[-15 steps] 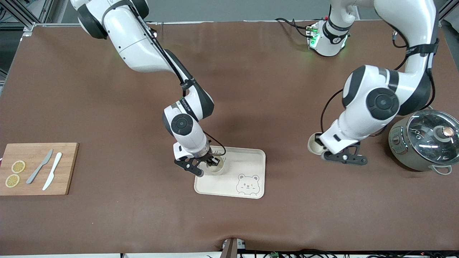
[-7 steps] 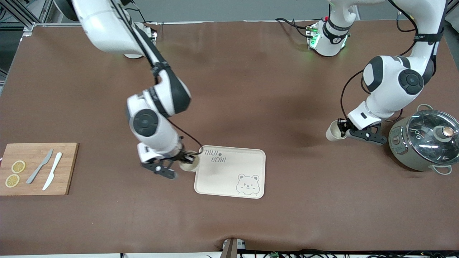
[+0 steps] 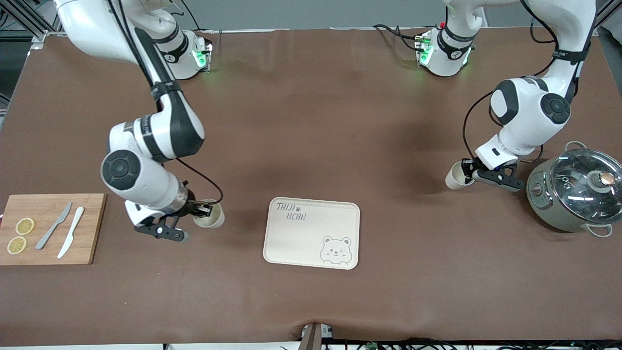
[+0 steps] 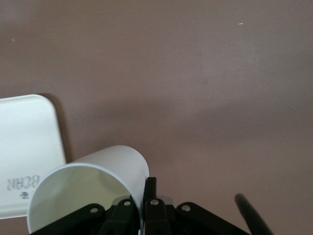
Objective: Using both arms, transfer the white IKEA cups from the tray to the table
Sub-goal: 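Lower both held cups onto the table and open the left gripper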
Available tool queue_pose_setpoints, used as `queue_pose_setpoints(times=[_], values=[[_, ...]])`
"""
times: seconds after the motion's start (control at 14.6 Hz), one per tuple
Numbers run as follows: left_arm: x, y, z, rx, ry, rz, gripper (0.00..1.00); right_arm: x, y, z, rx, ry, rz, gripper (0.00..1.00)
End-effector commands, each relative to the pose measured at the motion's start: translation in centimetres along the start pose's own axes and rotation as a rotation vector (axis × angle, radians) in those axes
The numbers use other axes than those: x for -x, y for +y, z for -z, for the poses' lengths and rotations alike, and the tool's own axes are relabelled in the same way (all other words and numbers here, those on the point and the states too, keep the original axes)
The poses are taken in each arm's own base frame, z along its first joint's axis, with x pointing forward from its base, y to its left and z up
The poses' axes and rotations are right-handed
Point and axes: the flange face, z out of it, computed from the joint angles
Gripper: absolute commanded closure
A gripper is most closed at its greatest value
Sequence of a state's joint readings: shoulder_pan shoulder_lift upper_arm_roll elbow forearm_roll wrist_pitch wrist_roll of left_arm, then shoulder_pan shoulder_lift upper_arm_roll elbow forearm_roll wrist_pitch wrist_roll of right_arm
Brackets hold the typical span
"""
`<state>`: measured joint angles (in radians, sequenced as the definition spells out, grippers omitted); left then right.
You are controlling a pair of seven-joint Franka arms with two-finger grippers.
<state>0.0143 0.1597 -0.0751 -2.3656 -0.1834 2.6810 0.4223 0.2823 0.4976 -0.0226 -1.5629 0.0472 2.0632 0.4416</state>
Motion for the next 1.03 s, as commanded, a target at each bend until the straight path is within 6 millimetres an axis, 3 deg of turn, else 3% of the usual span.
queue_pose_setpoints(times=[0.0, 0.07, 0.27, 0.68, 0.75, 0.82, 0.89, 0.96], values=[[0.7, -0.6, -2.8, -0.015, 0.032, -0.026, 1.0, 0.4, 3.7, -0.1, -0.005, -0.009, 0.058, 1.0], [1.1, -1.6, -3.6, -0.024, 0.036, -0.021, 1.0, 0.2, 4.7, -0.5, -0.004, -0.011, 0.074, 1.0], [1.5, -2.2, -5.1, -0.035, 0.043, -0.034, 1.0, 0.0, 8.6, -2.4, -0.012, 0.021, 0.136, 1.0], [1.7, -2.3, -5.8, -0.037, 0.041, -0.039, 0.99, -0.5, 16.4, -6.7, -0.014, 0.093, 0.254, 1.0], [1.7, -2.3, -5.8, -0.037, 0.041, -0.04, 0.79, -0.5, 17.0, -7.0, -0.014, 0.096, 0.26, 1.0], [1.7, -2.3, -5.7, -0.037, 0.043, -0.042, 0.32, -0.5, 17.2, -7.2, -0.014, 0.104, 0.263, 1.0], [1.6, -2.3, -5.6, -0.038, 0.044, -0.057, 0.0, -0.5, 17.5, -7.4, -0.013, 0.11, 0.261, 1.0], [1.6, -2.3, -5.5, -0.039, 0.046, -0.073, 0.0, -0.5, 17.6, -7.7, -0.013, 0.121, 0.264, 1.0]])
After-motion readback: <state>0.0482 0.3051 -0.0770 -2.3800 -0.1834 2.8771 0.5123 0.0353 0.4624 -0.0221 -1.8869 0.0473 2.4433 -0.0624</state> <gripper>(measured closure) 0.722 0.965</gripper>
